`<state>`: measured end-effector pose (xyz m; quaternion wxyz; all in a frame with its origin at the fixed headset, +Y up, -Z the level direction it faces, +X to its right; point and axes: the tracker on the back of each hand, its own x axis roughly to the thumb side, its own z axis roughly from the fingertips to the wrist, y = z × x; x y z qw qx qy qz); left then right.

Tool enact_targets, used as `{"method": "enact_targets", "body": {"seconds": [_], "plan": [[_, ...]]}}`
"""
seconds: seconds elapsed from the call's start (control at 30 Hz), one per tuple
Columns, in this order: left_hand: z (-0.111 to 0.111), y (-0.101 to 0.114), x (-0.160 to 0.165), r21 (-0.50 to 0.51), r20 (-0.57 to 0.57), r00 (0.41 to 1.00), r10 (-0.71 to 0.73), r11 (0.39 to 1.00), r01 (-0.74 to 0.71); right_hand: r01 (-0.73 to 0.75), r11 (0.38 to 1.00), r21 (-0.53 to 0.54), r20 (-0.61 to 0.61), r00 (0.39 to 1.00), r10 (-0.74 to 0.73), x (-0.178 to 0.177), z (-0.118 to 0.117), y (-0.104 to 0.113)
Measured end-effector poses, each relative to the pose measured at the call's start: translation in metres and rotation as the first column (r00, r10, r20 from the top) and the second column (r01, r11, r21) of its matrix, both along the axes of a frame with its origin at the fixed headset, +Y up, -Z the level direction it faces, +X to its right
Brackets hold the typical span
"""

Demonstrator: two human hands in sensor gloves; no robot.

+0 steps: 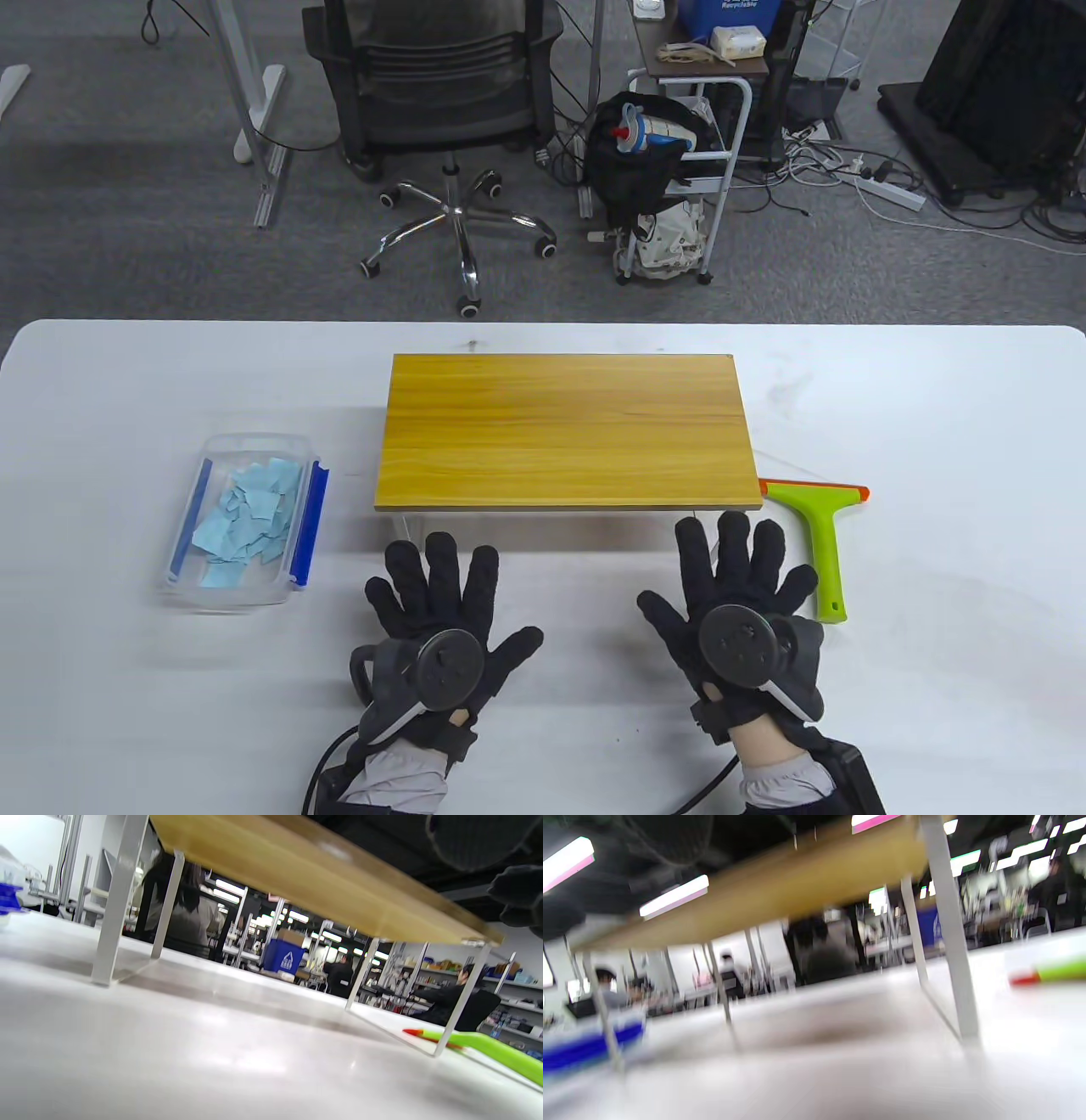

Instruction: Scrape paper scraps from tabletop organizer into plastic storage box

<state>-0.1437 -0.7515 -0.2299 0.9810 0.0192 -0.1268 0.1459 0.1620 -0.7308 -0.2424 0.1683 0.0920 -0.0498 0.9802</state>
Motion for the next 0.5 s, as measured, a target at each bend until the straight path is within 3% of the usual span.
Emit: {"method": "enact_targets", "body": {"seconds": [0.13, 0.3, 0.5], "plan": [[-0.0019, -0.0067, 0.0029, -0.04, 0.003, 0.999, -0.046, 0.998, 0.046, -0.022, 0.997, -0.071, 0.008, 1.0, 0.023, 0.0032, -0.0037, -0.0132], [-0.0024, -0.0073, 0.0026, -0.04, -0.005, 0.999, -0.045, 0.998, 0.045, 0.015, 1.0, -0.026, 0.015, 1.0, -0.015, 0.0053, -0.0042, -0.0129], [-0.004, -0.0071, 0.0016, -0.052, -0.014, 0.999, -0.029, 0.998, 0.028, 0.058, 0.997, -0.047, 0.016, 0.998, -0.057, 0.0101, -0.0044, -0.0128]]}}
